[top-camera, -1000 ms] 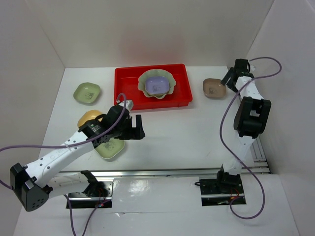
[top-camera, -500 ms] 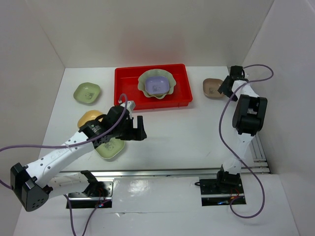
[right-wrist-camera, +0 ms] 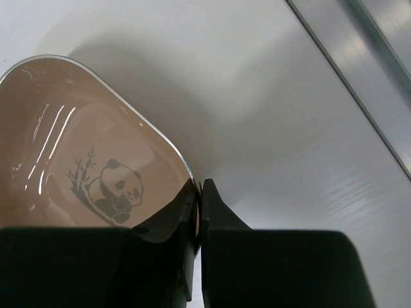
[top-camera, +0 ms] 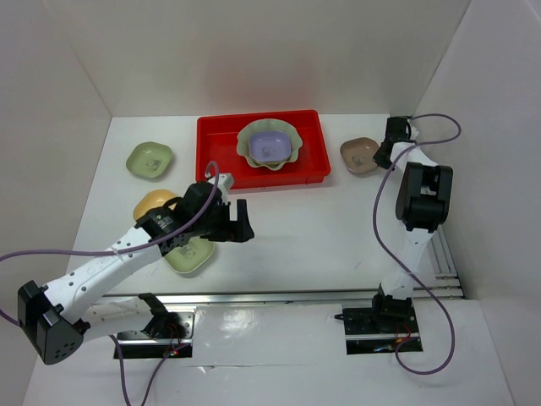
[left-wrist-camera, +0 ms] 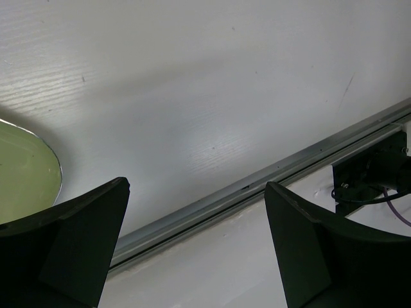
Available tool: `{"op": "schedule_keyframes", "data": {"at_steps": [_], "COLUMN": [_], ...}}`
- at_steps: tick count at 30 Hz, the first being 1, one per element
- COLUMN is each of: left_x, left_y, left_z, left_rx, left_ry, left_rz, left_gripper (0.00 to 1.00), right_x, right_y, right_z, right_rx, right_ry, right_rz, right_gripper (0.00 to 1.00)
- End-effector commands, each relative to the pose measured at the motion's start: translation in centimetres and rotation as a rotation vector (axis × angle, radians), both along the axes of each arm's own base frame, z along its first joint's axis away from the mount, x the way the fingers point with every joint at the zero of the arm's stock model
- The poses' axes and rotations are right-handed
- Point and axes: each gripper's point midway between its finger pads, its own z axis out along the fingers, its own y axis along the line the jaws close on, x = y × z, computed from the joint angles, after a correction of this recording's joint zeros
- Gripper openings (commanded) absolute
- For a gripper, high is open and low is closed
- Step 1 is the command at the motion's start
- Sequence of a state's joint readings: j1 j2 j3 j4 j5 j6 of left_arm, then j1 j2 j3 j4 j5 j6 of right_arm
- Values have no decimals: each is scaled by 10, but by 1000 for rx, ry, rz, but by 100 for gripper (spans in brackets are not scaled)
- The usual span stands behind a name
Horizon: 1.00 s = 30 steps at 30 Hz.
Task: Place the plates into the plastic bin on the countertop
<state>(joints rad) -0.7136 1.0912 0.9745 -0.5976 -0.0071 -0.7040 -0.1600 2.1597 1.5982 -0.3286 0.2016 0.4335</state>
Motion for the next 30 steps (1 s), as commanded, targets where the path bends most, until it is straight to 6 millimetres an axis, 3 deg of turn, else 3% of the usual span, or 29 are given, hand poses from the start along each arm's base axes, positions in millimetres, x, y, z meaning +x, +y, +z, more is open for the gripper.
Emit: {"op": "schedule_keyframes", "data": {"at_steps": [1,2,5,8,13,18,19,22,23,24,25,27,28,30], "left_x": [4,3,3,1,0,1,2,3,2,3,4,4,6,4], "left_y": [-4,-4,-1,0,1,2,2,2,3,5,3,6,7,10], "left_z": [5,8,7,5,1,1,-1,-1,-3,-3,1,-4,0,1], "left_rx": [-22,-29,-24,-18,-12,-7,-1,-1,5,10,0,19,18,29], "left_ry": [-32,-40,-44,-37,-30,-34,-27,-27,-20,-25,-27,-18,-19,-9], "left_rz": [-27,-27,-20,-20,-20,-13,-14,-1,-1,7,14,22,37,53], "left_gripper": [100,100,100,100,100,100,100,100,100,100,100,100,100,100], "right_x": [-13,-15,-9,0,0,-2,1,6,11,12,14,23,28,36], "right_y": [2,1,4,10,13,29,41,86,101,132,149,193,219,261], "right_z": [-17,-18,8,54,136,192,211,222,234,236,244,236,248,232], "right_rx": [4,6,22,-13,-113,-133,-119,-86,-75,-64,-56,-36,-30,-41], "right_ry": [72,78,14,-85,-211,-331,-383,-433,-486,-493,-513,-503,-535,-514], "right_rz": [-58,-79,-137,-182,-249,-224,-187,-35,12,102,160,300,436,583], "right_gripper": [0,0,0,0,0,0,0,0,0,0,0,0,0,0]}}
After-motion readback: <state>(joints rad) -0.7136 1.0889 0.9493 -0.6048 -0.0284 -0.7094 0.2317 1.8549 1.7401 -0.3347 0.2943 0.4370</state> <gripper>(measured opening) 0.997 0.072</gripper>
